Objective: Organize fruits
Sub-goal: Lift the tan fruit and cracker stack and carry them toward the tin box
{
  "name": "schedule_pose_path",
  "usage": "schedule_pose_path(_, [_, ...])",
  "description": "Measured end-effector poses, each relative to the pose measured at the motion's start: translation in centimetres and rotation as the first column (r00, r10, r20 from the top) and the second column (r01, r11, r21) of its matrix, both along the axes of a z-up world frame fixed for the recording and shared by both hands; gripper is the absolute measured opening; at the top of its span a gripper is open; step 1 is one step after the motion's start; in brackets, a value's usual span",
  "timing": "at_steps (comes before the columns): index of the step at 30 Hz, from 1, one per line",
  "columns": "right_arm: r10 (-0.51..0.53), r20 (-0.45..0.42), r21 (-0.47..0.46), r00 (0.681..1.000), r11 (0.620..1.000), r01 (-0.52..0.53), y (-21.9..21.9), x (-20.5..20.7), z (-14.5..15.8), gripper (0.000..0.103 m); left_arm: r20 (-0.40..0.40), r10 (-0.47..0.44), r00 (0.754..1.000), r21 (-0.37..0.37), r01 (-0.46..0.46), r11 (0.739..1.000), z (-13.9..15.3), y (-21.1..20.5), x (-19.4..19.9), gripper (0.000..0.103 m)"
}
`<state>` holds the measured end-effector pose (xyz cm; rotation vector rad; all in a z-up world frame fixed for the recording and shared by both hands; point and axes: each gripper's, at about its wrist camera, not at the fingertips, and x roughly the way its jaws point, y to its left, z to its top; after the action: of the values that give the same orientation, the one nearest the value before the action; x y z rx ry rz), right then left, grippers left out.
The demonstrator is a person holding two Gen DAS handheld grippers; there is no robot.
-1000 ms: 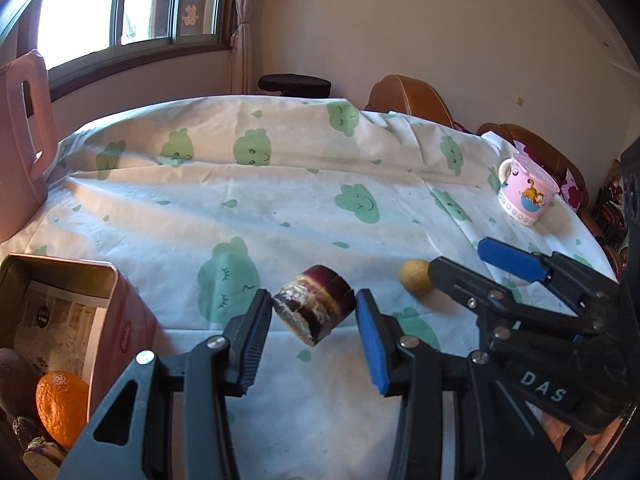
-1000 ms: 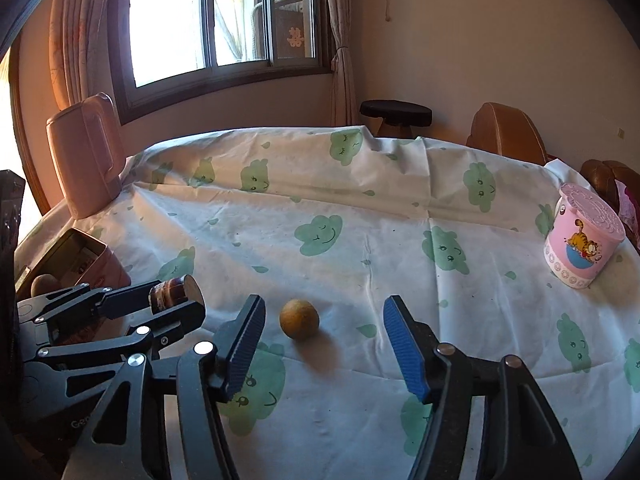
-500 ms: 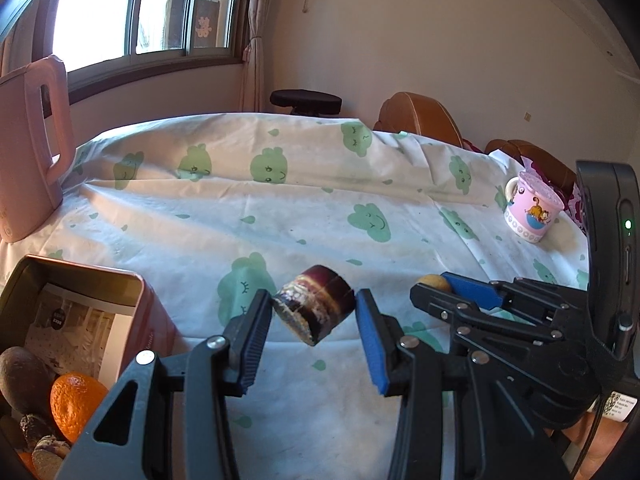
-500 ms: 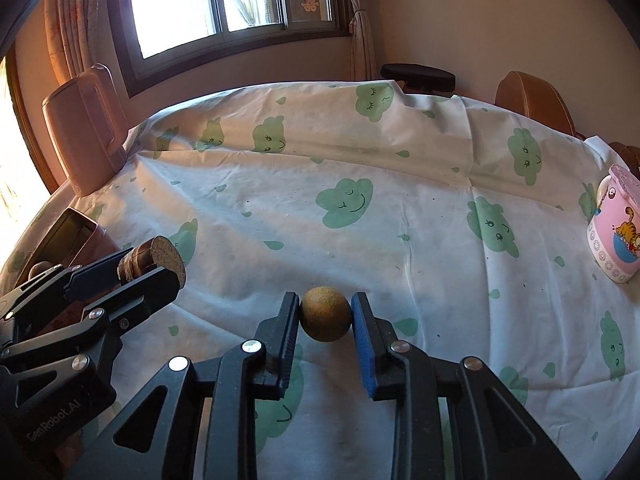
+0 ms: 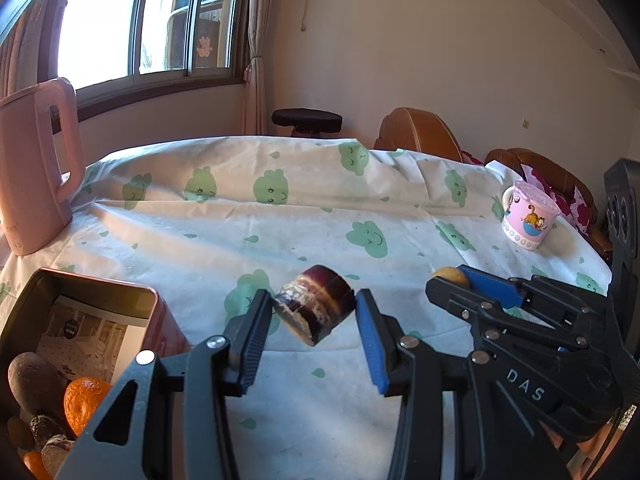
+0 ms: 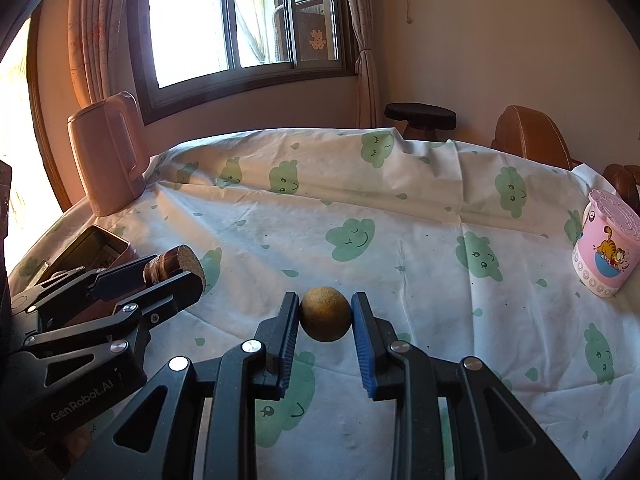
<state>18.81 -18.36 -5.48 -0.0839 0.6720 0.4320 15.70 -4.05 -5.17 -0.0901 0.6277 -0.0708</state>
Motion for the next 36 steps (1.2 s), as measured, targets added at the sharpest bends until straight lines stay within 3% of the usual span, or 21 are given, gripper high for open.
schedule_pose_path(36, [-0.051,0.204,0.045,0.978,0.998,0.043,-1.3,-3.3,1.9,0.029,0.118,0.003,0.993,0.072,-0.011,0.997,1.0,-1.1,-2.0,0.045])
